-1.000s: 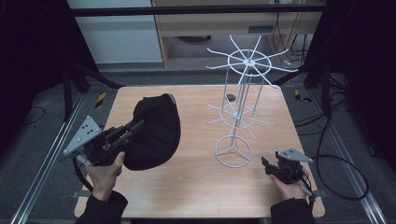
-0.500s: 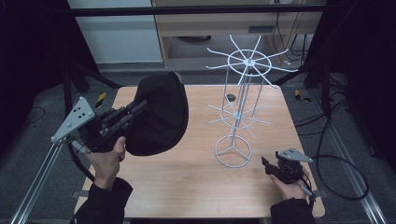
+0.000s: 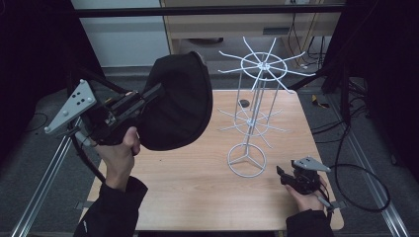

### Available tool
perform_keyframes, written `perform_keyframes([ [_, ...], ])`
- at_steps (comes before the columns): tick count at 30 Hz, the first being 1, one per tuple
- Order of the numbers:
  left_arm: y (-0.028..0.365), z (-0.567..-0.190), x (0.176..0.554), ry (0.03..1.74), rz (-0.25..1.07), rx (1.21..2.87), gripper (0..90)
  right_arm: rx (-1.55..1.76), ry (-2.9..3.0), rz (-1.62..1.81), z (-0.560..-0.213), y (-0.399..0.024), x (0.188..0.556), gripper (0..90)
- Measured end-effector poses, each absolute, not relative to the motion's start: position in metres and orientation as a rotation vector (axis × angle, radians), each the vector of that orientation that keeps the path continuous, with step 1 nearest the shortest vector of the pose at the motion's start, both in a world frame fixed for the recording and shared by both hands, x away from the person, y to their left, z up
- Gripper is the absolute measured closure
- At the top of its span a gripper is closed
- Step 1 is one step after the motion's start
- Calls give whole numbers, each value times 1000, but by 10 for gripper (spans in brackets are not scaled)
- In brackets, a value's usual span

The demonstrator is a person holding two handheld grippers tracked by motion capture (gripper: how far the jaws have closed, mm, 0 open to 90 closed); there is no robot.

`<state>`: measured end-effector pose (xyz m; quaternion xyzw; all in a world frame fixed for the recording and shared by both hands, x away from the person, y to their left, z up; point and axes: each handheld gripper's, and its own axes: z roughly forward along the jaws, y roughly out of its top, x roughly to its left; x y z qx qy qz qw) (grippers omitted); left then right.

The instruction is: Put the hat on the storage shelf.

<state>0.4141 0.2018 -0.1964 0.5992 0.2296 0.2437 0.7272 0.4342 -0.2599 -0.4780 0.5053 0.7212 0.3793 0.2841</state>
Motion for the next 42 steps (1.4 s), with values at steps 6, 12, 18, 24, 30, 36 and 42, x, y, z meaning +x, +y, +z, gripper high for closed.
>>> perform_keyframes([
  [6,186,-185,416,474,530,1302,788,1360,1934,1019,-478,-259,434,391],
  [12,169,-181,423,466,519,1321,788,1352,1934,1017,-478,-260,434,391],
  [18,158,-187,436,485,494,1349,787,1359,1937,1019,-478,-259,434,391],
  [24,154,-197,444,503,465,1376,782,1355,1938,1018,-478,-259,434,390],
  [30,151,-210,452,531,437,1415,771,1355,1942,1018,-479,-258,434,388],
  [36,153,-225,457,558,428,1447,749,1351,1945,1016,-479,-258,434,386],
  [42,154,-232,462,579,418,1471,724,1346,1947,1009,-479,-258,434,386],
])
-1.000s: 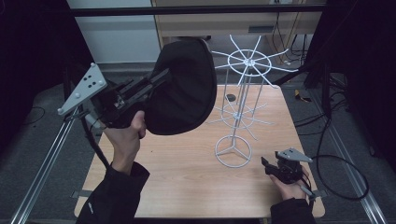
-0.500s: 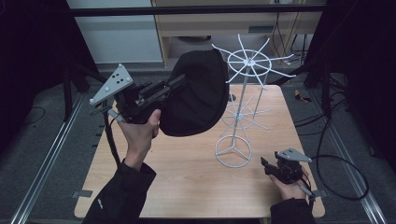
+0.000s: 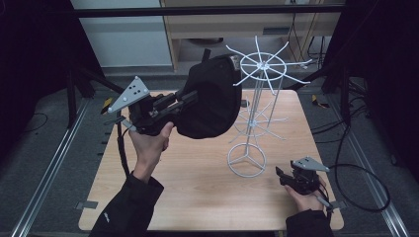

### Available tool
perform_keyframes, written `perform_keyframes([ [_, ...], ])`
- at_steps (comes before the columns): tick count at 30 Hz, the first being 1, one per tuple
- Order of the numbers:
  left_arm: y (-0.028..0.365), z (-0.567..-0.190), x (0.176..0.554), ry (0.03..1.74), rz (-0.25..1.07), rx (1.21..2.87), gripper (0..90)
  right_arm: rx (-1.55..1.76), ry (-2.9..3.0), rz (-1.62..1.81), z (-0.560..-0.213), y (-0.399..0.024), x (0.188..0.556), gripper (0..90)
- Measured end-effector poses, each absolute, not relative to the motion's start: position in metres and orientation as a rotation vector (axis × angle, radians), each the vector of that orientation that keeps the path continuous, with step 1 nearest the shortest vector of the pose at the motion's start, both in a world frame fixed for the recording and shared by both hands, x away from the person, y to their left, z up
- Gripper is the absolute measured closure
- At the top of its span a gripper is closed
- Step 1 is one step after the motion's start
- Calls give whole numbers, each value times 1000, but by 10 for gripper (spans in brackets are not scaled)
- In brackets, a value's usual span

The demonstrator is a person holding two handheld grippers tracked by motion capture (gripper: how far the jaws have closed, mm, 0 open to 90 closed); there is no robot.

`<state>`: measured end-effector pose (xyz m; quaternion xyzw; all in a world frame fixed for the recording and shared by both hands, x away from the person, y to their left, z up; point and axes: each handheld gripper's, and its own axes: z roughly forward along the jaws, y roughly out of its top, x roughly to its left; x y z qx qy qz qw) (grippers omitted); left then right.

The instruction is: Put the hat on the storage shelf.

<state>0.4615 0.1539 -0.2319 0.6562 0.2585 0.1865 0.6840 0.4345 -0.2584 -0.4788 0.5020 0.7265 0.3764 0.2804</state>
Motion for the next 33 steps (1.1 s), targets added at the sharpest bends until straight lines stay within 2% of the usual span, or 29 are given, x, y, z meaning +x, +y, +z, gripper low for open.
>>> perform_keyframes([
  [15,146,-251,469,614,440,1536,712,1347,1952,1008,-479,-258,435,383],
  [18,145,-251,469,623,445,1542,666,1345,1952,1008,-479,-258,435,382],
  [20,145,-252,469,628,457,1548,600,1344,1953,1008,-479,-258,435,382],
  [21,144,-251,468,628,475,1550,600,1344,1953,1008,-479,-258,435,382],
  [23,144,-251,465,625,499,1549,498,1349,1953,1010,-479,-258,435,381],
  [24,145,-251,463,624,514,1548,498,1349,1953,1010,-479,-258,435,381],
  [25,146,-250,461,621,526,1550,449,1345,1953,1008,-479,-258,435,381],
  [33,165,-257,442,621,572,1557,342,1343,1949,1007,-480,-258,434,368],
])
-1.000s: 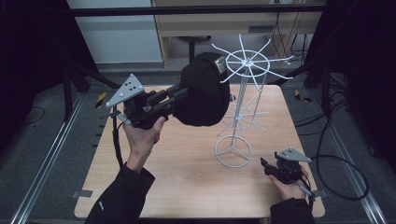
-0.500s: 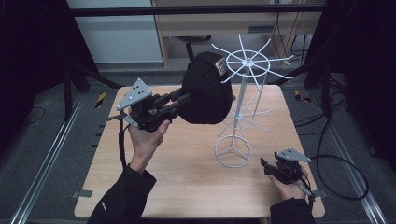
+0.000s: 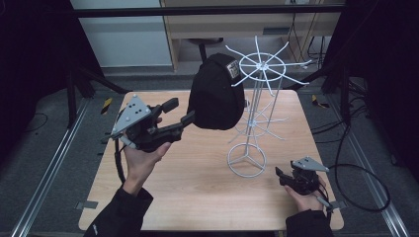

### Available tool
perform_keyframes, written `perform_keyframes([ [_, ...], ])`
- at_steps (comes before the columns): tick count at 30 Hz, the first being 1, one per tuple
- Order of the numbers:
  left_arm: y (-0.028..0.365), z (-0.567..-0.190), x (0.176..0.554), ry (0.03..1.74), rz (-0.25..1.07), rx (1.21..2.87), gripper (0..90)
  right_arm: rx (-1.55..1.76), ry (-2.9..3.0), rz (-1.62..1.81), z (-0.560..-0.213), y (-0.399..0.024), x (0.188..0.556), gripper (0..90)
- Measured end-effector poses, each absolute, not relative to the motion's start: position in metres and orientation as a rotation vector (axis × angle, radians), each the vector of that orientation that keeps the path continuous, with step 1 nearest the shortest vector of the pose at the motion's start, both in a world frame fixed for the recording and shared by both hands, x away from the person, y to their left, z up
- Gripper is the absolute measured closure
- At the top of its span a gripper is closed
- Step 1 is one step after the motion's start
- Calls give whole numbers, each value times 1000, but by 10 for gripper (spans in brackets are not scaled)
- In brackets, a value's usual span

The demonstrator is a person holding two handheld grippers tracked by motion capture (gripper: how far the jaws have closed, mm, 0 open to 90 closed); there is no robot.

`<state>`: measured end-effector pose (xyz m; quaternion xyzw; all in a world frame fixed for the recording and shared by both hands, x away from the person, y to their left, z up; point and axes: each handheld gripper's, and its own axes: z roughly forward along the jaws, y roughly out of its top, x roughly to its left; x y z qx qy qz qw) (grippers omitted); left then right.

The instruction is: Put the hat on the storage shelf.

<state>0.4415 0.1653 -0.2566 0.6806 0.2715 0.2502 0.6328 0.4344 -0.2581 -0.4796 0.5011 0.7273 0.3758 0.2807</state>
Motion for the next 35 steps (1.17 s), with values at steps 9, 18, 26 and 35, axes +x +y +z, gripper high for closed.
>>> perform_keyframes([
  [9,203,-294,423,704,621,1598,274,1354,1943,1012,-480,-258,434,334],
  [18,250,-372,425,920,576,1677,247,1363,1932,1010,-483,-257,435,278],
  [26,279,-421,430,1111,647,1682,246,1365,1938,1012,-484,-257,436,210],
  [35,305,-453,433,1248,675,1715,253,1369,1938,1018,-487,-258,436,189],
])
